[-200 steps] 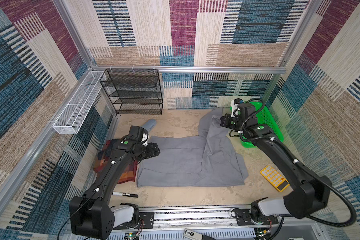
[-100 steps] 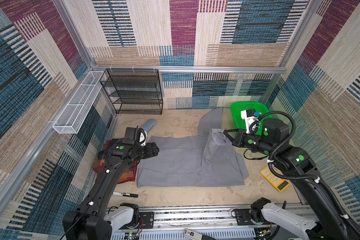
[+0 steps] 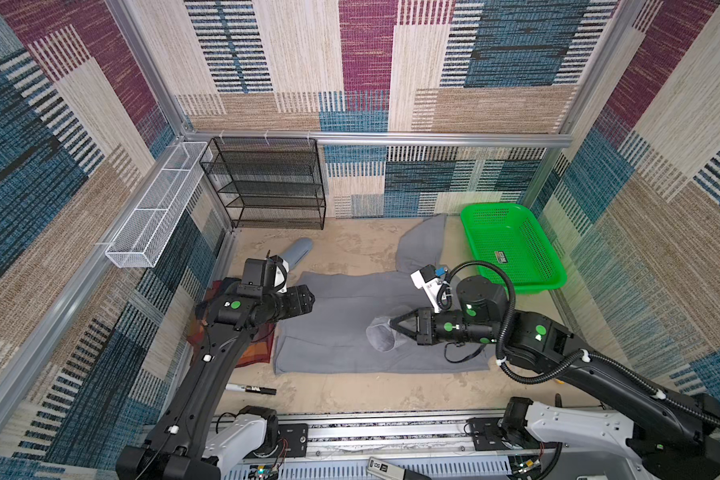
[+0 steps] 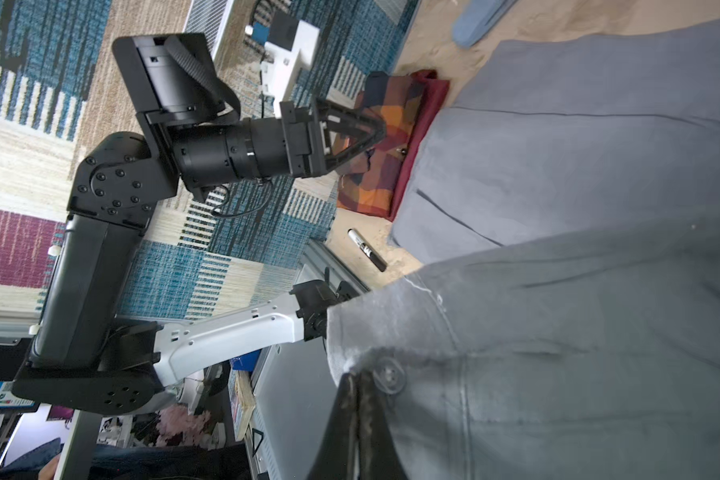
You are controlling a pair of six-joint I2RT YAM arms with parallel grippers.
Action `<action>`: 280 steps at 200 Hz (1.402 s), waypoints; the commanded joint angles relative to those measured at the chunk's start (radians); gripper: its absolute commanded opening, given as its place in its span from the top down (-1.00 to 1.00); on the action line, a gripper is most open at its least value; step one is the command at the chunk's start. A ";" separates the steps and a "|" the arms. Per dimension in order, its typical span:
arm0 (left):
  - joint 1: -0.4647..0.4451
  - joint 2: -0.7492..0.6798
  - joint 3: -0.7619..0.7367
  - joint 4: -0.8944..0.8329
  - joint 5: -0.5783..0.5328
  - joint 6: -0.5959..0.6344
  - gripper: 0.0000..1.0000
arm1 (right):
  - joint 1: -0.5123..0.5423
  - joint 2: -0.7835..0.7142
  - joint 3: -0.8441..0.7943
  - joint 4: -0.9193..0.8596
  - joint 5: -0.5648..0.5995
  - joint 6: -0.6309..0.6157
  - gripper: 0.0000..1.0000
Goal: Fold and stack the long sleeve shirts
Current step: 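Pull the cuff across the shirt body toward the left gripper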
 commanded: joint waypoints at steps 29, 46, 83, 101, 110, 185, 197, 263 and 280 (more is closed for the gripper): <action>0.003 -0.036 -0.005 0.004 -0.091 0.019 -0.56 | 0.088 0.167 -0.001 0.305 0.142 0.096 1.00; 0.003 -0.068 -0.008 0.004 -0.138 0.014 -0.57 | 0.134 0.241 0.034 0.337 0.224 0.092 1.00; 0.012 -0.152 -0.022 0.004 -0.251 -0.003 -0.56 | 0.154 0.412 0.111 0.391 0.289 0.055 1.00; 0.018 -0.202 -0.039 0.000 -0.299 -0.009 -0.57 | 0.155 0.501 0.127 0.432 0.278 0.041 1.00; 0.020 -0.226 -0.047 -0.004 -0.325 -0.013 -0.58 | 0.156 0.551 0.146 0.434 0.256 0.035 1.00; 0.023 -0.323 -0.091 -0.006 -0.398 -0.019 -0.60 | 0.167 0.835 0.296 0.469 0.235 0.014 1.00; 0.023 -0.333 -0.093 -0.003 -0.405 -0.018 -0.60 | 0.168 0.879 0.326 0.476 0.234 0.011 1.00; 0.023 -0.351 -0.099 -0.003 -0.407 -0.018 -0.61 | 0.171 1.057 0.435 0.491 0.233 -0.015 1.00; 0.023 -0.352 -0.097 -0.002 -0.410 -0.016 -0.62 | 0.175 1.092 0.463 0.492 0.178 -0.026 0.74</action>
